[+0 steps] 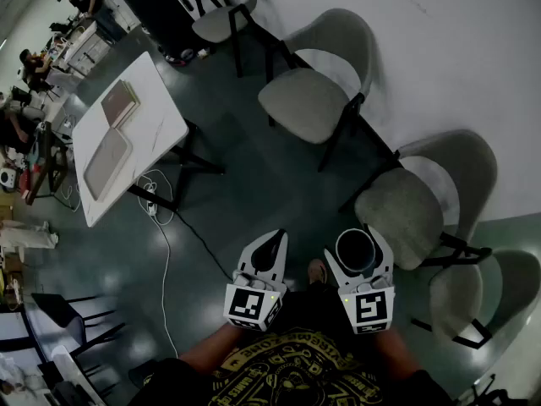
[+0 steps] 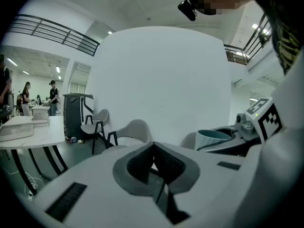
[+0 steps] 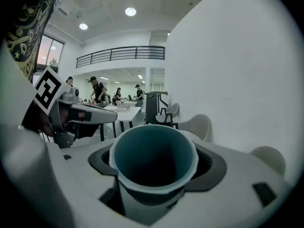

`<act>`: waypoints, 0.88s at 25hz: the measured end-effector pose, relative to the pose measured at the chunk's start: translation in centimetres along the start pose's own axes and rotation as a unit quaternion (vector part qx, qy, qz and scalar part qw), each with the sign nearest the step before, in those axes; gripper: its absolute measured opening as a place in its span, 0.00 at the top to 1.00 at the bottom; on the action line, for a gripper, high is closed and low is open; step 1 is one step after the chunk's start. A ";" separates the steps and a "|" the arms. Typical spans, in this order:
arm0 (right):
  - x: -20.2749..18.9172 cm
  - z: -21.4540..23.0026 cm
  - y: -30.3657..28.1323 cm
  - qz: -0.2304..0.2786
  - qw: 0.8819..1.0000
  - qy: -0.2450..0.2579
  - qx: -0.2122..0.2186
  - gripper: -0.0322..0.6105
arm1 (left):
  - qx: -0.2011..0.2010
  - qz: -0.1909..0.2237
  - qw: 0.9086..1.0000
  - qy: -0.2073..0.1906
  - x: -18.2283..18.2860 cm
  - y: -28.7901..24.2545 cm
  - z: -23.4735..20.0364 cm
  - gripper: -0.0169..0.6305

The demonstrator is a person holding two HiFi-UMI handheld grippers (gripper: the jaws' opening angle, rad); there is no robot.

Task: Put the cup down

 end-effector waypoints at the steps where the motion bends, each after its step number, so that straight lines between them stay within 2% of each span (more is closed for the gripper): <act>1: 0.5 -0.1 0.1 -0.001 1.000 0.002 0.001 0.37 | 0.000 0.000 1.000 0.000 0.0 0.1 0.0 0.96; 10: 1.2 -0.5 0.2 0.001 1.000 0.007 0.007 0.37 | 0.013 -0.002 1.000 0.014 -0.2 0.8 -0.1 0.96; 22: 3.0 -1.8 -2.6 0.001 0.999 0.014 0.046 0.37 | 0.056 0.014 0.998 0.029 -0.2 2.3 -2.8 0.96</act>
Point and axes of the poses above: the fingertips, and each gripper's own axes: y backward along the fingers, z to its right, x out of its top, the point moved 10 cm from there along y, backward along the fingers, and after that the axes turned 7 degrees about x, right-handed, at the moved point
